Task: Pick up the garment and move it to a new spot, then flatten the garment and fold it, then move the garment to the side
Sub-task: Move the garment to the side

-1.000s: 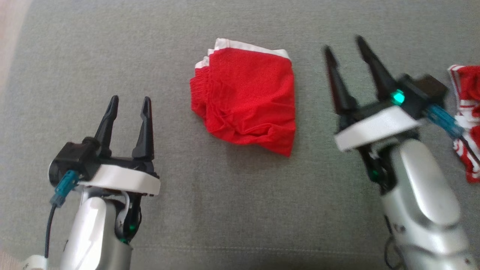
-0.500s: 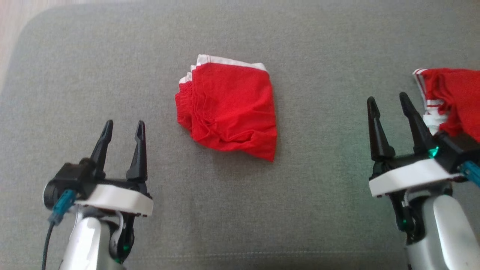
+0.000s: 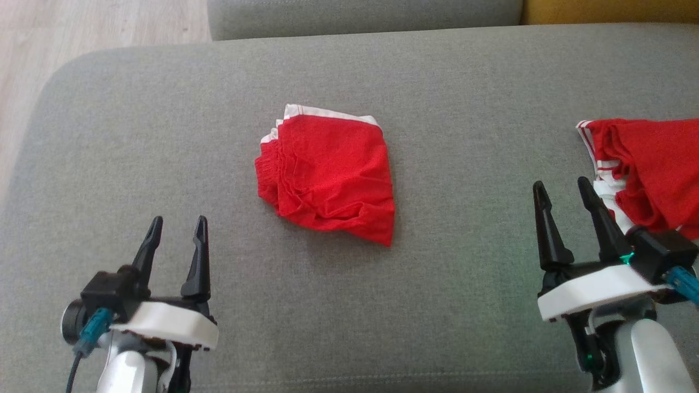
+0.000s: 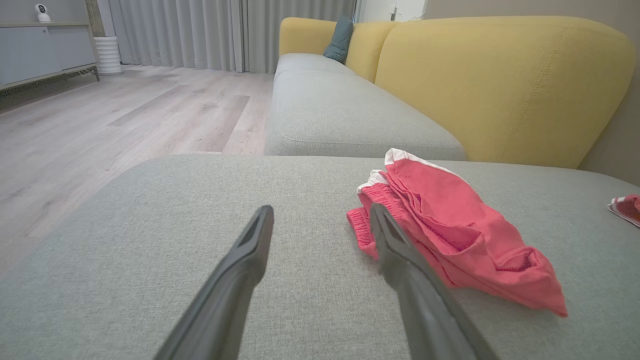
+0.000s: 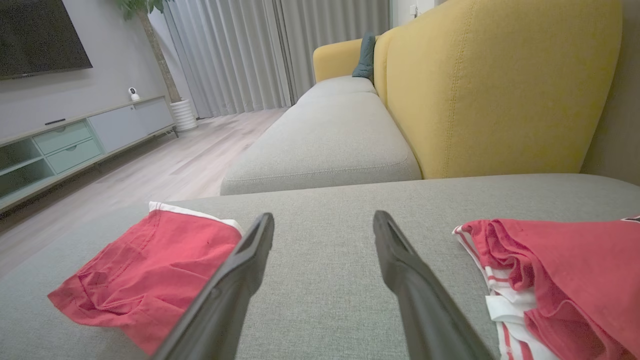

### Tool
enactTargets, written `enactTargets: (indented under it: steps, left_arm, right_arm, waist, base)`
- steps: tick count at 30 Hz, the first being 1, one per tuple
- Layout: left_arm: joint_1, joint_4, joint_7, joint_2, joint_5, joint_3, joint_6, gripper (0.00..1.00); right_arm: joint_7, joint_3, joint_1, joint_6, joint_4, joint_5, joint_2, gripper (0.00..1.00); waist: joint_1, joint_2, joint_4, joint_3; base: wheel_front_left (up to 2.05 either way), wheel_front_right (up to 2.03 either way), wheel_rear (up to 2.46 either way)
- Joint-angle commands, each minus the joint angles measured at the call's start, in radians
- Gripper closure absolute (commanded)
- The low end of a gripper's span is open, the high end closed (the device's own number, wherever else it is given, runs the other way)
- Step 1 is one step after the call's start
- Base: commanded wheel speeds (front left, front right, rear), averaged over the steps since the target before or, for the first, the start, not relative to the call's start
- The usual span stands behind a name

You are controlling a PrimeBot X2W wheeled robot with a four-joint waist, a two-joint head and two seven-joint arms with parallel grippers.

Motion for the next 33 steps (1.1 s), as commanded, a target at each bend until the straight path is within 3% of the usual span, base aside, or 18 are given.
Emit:
enactTargets:
  steps: [1,33]
  left_arm:
    - [-0.023,-0.04,0.006,0.02,0.008,0.03,0.008,0.0]
    - [-0.044,-0.062,0.011,0.038,-0.007,0.005,0.03,0.0]
  right_arm:
    - [0.007,0.018,-0.014,-0.001,-0.042,0.001,0.002,0.0]
    - [0.023,0.009,-0.024,-0.001,-0.042,-0.005,0.009,0.0]
  waist:
    - [0.0,-0.0001,0.0,-0.004]
    - [0.0,-0.0001,0.012,0.014]
  base:
    - [0.0,0.0,0.0]
    - [0.0,0.0,0.0]
